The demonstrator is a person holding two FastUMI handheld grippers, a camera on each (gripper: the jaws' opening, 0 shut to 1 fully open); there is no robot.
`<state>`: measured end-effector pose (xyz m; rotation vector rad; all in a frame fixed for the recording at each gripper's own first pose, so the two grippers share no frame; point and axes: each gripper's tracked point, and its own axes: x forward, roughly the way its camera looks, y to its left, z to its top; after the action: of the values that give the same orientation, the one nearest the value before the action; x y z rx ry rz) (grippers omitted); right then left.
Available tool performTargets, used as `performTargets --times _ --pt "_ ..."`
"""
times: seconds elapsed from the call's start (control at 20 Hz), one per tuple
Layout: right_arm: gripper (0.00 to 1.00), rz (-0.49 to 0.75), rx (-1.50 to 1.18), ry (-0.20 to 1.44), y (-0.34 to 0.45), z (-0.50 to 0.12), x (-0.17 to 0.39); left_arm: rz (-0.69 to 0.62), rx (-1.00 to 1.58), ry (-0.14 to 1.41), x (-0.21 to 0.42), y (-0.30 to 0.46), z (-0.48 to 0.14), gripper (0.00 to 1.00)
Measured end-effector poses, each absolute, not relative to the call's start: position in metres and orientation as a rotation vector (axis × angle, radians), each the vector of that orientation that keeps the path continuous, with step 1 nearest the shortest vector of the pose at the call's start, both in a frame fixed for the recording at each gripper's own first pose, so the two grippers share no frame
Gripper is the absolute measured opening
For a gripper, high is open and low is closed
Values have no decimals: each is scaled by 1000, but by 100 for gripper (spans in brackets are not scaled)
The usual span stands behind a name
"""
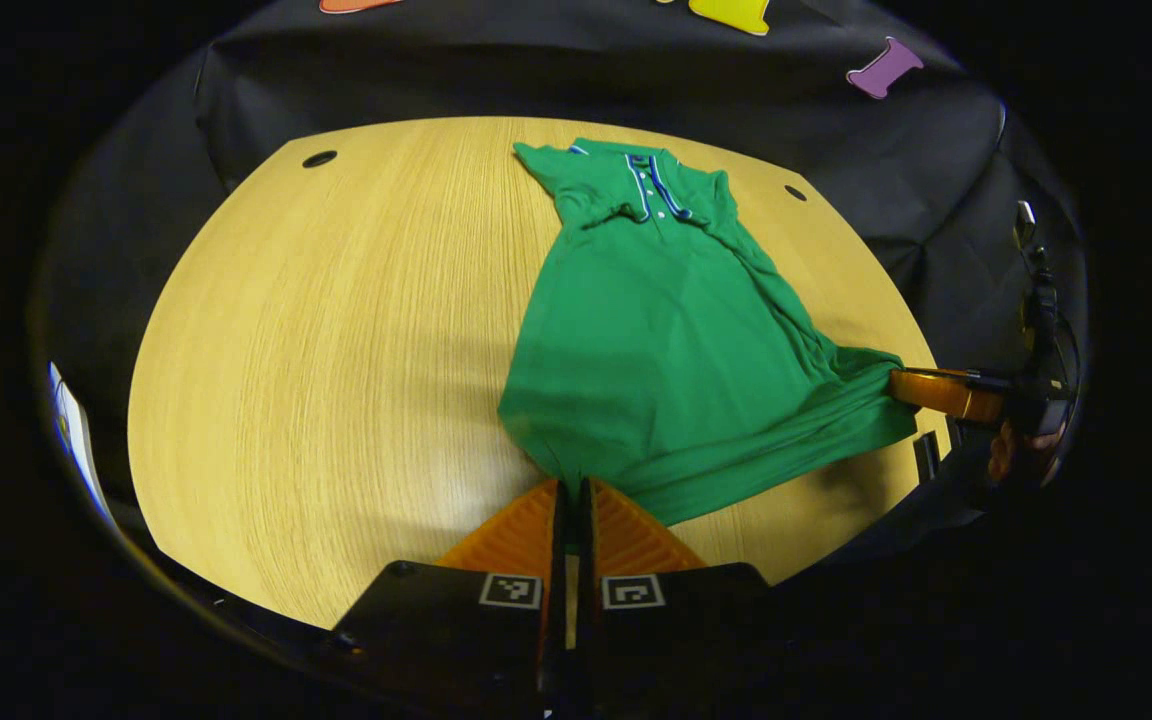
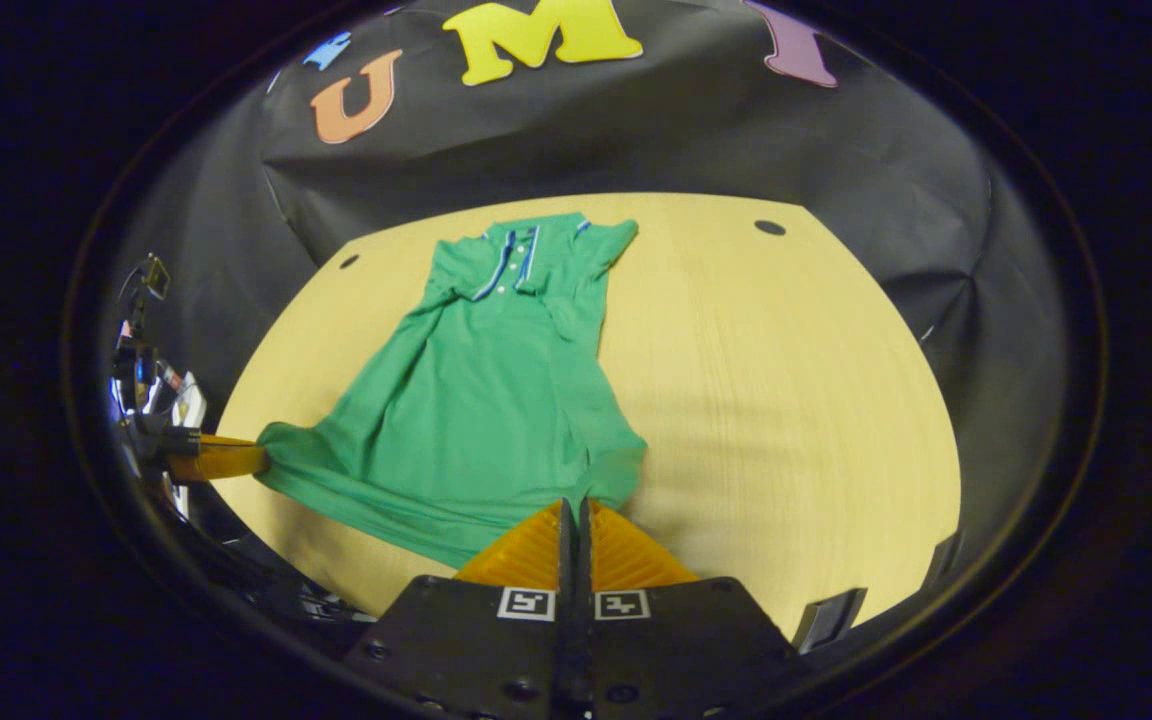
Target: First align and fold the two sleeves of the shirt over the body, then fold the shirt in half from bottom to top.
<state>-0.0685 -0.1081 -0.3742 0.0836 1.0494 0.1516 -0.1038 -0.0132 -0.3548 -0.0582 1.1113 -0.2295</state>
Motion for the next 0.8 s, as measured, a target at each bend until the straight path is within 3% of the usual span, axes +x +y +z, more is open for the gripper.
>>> performTargets --times 0.8 --pt "0 106 163 805 -114 -291 41 -208 -70 817 20 -26 -284 9"
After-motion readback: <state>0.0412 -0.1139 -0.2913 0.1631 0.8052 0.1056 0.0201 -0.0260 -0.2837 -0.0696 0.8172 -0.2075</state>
